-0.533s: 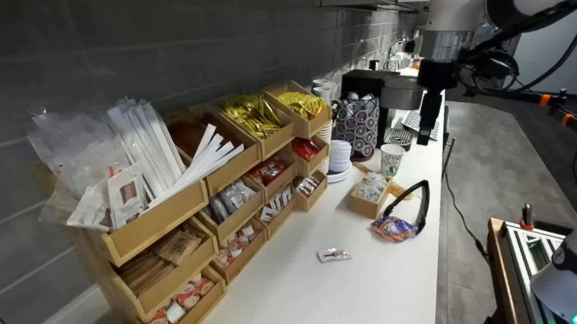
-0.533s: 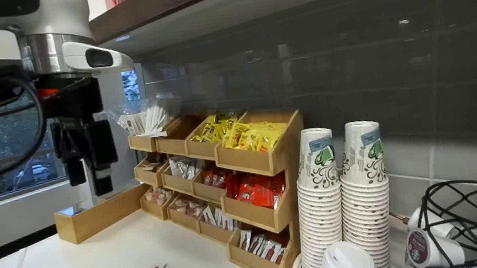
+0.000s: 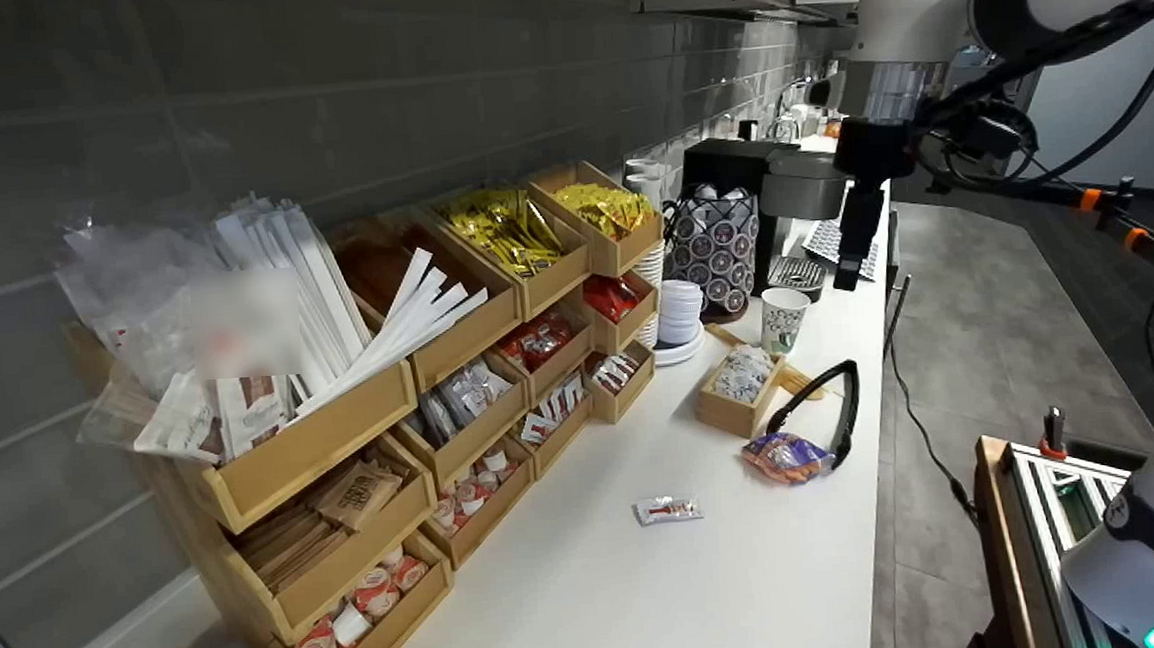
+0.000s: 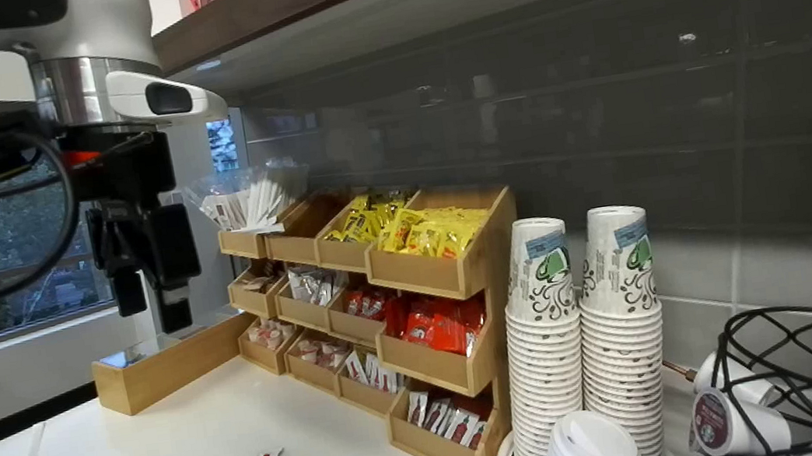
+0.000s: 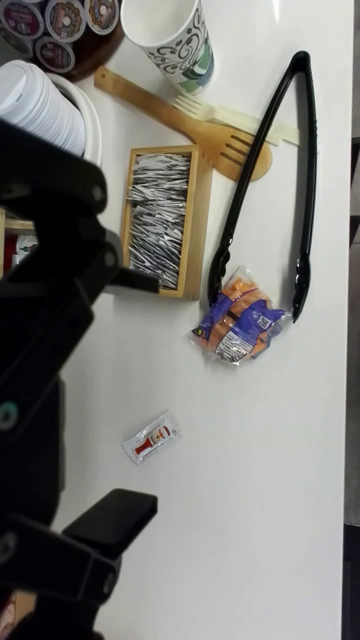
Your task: Put the tomato sauce pack that is on the counter, next to the others
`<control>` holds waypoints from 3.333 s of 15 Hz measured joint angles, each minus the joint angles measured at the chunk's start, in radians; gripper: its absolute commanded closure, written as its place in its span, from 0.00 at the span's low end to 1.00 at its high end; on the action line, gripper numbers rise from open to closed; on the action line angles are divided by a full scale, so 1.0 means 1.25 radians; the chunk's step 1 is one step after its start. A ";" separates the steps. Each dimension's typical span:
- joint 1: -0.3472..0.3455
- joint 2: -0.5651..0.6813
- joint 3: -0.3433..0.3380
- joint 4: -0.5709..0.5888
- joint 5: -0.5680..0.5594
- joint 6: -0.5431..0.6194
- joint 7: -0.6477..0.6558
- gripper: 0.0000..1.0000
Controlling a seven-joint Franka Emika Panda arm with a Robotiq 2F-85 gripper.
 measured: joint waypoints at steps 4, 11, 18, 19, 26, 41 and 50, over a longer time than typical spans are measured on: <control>0.000 0.000 0.000 0.000 0.000 0.000 0.000 0.00; 0.000 0.000 0.000 0.000 0.000 0.000 0.000 0.00; 0.107 0.049 0.045 -0.081 0.080 0.163 -0.030 0.00; 0.129 0.062 0.053 -0.097 0.094 0.209 -0.040 0.00; 0.172 0.187 0.066 -0.154 0.097 0.431 -0.111 0.00; 0.151 0.458 0.071 -0.084 0.073 0.579 -0.120 0.00; 0.150 0.514 0.081 -0.086 0.073 0.708 -0.119 0.00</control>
